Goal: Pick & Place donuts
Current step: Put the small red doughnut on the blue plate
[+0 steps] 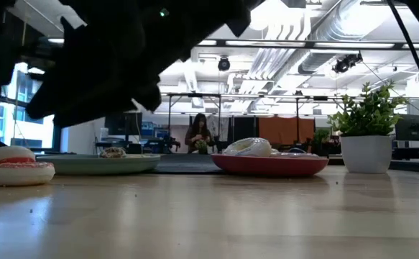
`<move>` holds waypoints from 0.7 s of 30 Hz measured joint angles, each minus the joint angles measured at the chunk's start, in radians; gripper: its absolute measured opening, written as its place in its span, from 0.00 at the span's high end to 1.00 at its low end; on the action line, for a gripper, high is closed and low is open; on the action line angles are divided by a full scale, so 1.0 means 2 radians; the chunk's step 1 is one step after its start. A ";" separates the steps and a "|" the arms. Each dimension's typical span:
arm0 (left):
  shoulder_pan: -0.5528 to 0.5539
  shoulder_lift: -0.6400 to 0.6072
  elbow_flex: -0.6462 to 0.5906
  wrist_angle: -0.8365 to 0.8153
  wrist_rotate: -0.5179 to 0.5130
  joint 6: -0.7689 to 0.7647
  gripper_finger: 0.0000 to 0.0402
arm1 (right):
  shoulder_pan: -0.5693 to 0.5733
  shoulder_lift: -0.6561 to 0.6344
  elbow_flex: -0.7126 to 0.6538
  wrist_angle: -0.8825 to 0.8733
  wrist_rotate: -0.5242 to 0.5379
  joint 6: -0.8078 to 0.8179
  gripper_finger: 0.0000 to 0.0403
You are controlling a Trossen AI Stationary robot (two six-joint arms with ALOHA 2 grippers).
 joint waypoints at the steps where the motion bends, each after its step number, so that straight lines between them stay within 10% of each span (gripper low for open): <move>1: -0.006 0.001 0.000 -0.013 0.020 -0.007 1.00 | 0.001 0.003 0.000 0.007 0.001 0.003 0.57; 12: -0.051 0.024 0.000 -0.105 -0.047 -0.096 1.00 | -0.007 0.007 0.001 0.020 0.020 0.119 0.57; 21: -0.035 0.073 0.001 -0.058 -0.036 -0.073 1.00 | -0.051 0.030 0.002 0.089 -0.029 0.397 0.57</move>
